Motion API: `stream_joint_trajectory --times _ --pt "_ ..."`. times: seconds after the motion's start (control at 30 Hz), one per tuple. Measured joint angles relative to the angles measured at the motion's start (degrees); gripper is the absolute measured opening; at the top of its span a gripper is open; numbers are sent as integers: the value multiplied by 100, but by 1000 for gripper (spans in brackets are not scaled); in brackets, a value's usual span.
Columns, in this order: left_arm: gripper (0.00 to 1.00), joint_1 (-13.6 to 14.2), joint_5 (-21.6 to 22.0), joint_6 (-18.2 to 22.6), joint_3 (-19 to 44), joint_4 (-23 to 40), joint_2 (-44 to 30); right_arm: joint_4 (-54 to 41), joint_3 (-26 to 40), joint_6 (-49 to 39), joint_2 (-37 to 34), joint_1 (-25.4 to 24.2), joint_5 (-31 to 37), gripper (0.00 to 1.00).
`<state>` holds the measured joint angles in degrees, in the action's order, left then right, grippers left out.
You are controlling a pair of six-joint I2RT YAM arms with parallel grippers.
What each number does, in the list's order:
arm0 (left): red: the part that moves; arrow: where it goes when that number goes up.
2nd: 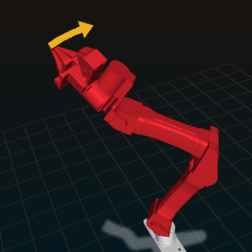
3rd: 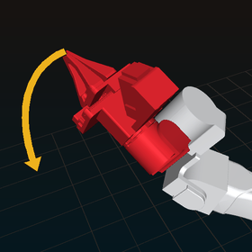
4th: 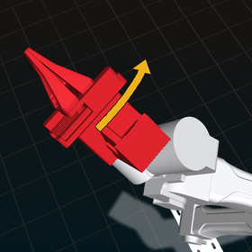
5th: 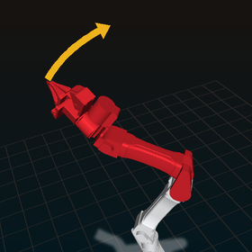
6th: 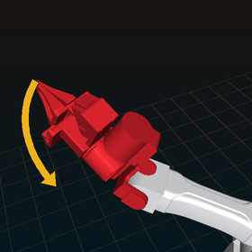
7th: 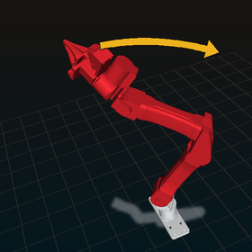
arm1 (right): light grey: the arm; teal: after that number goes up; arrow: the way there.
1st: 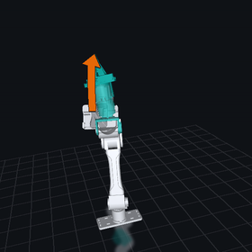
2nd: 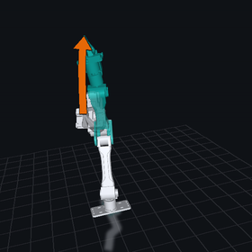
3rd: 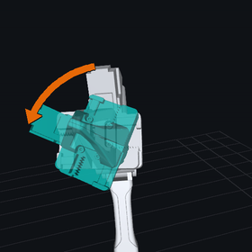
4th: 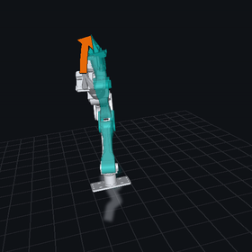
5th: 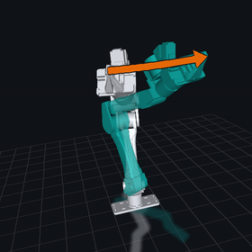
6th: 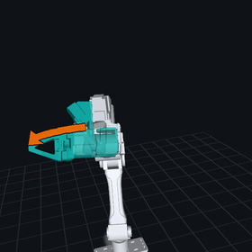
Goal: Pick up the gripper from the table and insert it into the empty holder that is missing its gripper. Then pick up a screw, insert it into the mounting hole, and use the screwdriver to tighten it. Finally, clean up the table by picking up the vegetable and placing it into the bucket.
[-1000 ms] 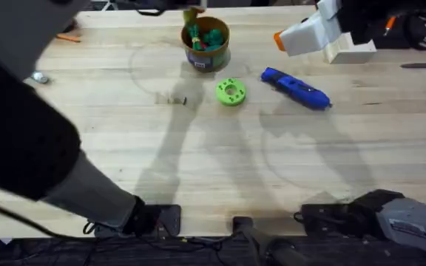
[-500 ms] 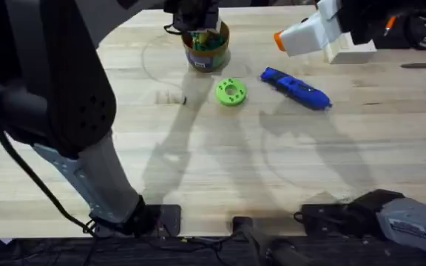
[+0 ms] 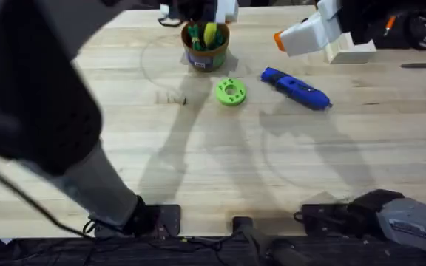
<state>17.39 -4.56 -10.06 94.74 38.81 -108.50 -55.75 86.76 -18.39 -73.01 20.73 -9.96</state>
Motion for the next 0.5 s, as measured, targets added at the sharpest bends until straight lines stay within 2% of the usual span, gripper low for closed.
stream_joint_trajectory --times 0.17,0.3,0.4,0.43,0.5 --pt "986 0 11 226 0 356 1055 -9 1 0 3 0 0 891" --pt "986 0 201 382 2 1081 1925 -45 0 0 121 0 0 892" --pt "986 0 340 507 2 1601 2404 -104 0 0 421 0 0 891" --pt "986 0 420 576 -10 1955 2768 -280 0 0 831 0 0 892" --pt "987 0 439 598 -173 1976 3043 -467 0 23 1108 0 2 892"
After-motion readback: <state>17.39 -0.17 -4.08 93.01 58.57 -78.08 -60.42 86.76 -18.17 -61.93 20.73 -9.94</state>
